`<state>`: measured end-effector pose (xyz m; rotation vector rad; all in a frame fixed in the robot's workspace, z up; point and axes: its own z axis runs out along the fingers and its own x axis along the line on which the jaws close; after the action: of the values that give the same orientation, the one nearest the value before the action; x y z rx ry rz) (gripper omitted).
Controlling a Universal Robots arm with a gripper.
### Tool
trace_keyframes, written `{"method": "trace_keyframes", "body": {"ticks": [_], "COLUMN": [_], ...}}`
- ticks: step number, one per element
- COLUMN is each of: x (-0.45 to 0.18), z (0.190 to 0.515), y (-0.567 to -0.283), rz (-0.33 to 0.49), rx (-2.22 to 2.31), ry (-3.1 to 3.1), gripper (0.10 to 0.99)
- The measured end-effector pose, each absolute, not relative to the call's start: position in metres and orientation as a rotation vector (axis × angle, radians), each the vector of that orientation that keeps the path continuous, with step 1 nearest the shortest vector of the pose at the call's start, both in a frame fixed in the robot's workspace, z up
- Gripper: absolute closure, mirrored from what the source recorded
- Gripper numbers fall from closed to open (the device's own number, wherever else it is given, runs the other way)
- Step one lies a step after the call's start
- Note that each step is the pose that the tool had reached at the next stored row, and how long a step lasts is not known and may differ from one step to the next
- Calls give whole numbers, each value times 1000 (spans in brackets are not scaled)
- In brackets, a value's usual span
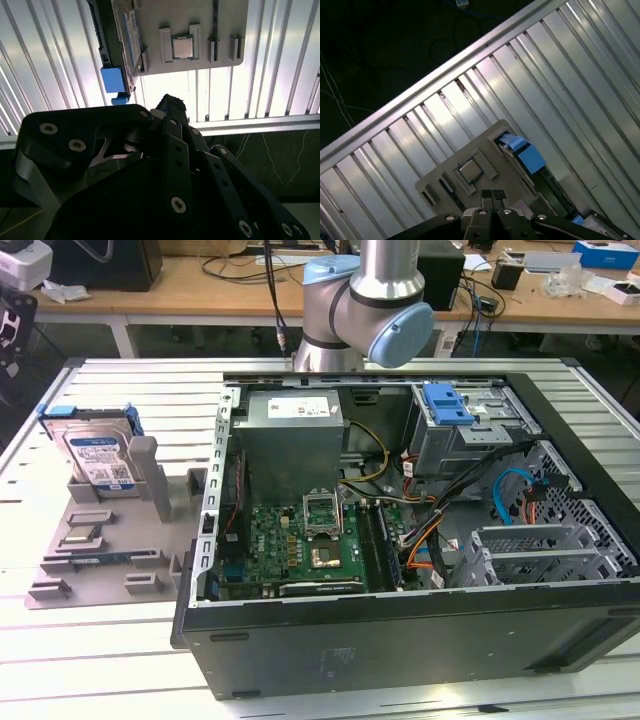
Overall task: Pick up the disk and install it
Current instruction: 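Pick up the disk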
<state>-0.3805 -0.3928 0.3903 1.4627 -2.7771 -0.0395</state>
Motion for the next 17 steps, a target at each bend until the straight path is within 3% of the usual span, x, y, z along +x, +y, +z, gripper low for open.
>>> {"method": "trace_keyframes", "body": {"ticks": [17], "x": [-381], "z": [390], "y": [-393], "rz": [-39], "rx": [1831], "ry": [-2545], "gripper": [980]}}
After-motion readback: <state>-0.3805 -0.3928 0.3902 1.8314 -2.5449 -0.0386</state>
